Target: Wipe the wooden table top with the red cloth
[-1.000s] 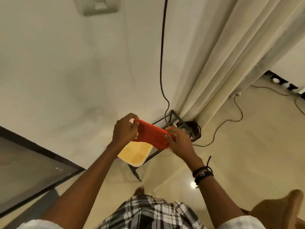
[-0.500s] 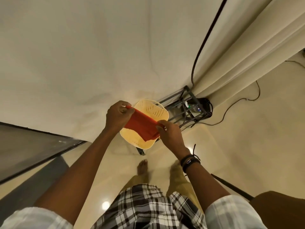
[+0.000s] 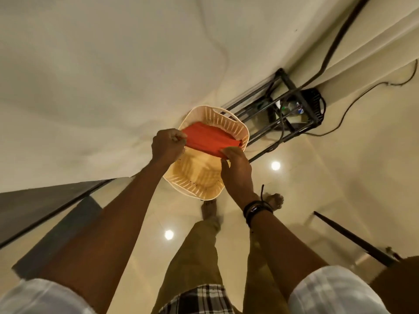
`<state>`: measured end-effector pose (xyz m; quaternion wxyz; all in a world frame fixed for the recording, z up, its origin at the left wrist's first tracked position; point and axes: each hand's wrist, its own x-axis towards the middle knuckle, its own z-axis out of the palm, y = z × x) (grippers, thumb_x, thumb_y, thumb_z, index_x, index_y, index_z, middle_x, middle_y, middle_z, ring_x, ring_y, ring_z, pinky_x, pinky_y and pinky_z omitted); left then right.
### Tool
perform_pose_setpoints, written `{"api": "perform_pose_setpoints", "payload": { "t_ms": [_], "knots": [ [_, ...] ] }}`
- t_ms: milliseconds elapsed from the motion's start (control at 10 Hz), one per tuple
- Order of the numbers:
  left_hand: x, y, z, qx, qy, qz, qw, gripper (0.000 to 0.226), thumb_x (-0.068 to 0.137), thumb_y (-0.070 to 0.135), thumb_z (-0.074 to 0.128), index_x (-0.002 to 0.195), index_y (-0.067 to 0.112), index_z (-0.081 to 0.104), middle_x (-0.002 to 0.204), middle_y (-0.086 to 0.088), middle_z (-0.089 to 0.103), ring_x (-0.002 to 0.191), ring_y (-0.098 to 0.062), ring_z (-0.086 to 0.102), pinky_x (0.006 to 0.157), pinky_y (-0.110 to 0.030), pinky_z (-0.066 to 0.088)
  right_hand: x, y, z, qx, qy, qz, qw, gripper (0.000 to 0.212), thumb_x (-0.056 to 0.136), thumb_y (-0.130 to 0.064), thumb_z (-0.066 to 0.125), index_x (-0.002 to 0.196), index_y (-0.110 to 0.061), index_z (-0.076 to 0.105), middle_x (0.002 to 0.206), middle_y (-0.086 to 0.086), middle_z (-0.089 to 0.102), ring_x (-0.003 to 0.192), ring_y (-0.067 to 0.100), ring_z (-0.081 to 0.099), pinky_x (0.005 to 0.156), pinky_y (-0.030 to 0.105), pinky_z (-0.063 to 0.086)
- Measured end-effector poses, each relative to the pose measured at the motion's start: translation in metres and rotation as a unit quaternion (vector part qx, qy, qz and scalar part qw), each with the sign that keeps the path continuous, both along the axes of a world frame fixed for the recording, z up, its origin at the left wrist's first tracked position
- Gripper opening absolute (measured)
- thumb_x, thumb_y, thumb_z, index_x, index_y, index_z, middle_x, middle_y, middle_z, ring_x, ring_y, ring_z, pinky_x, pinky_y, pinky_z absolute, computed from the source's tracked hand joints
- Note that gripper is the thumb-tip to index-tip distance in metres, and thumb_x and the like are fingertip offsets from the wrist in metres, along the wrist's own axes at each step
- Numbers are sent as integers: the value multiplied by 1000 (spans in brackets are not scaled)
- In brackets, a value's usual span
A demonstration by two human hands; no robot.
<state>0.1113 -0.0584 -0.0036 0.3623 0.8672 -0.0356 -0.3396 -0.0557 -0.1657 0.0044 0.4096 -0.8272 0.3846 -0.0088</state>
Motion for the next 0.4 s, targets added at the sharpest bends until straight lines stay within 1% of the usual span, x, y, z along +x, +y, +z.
{"api": "perform_pose_setpoints", "payload": {
  "t_ms": [100,200,300,400],
  "knots": [
    [-6,12,-34,118,30,-100,988,23,90,8,59,106,14,74,110,-14,73,99,-36,70,93,-46,55,-15,13,-26,68,97,113,986,43,93,0,59,136,-3,56,146,12,49,131,31,48,105,24,34],
    [-18,25,-42,211,55,-199,955,33,95,12,54,124,9,67,137,-15,59,125,-36,56,106,-39,45,-33,24,-37,97,139,169,971,45,94,-1,59,138,-5,55,148,13,49,139,30,42,111,23,27],
    [-34,36,-31,211,56,-215,952,35,95,13,53,129,13,63,143,-9,55,132,-31,50,108,-34,37,-46,23,-30,87,134,123,979,49,95,-5,59,143,-8,50,150,13,46,141,30,40,115,31,29],
    [-55,32,-11,172,53,-219,959,36,95,15,57,131,10,59,137,-11,59,127,-30,53,106,-34,38,-50,8,-15,76,143,127,979,58,94,-10,62,148,-12,43,153,12,42,144,30,34,118,34,26]
  ]
}}
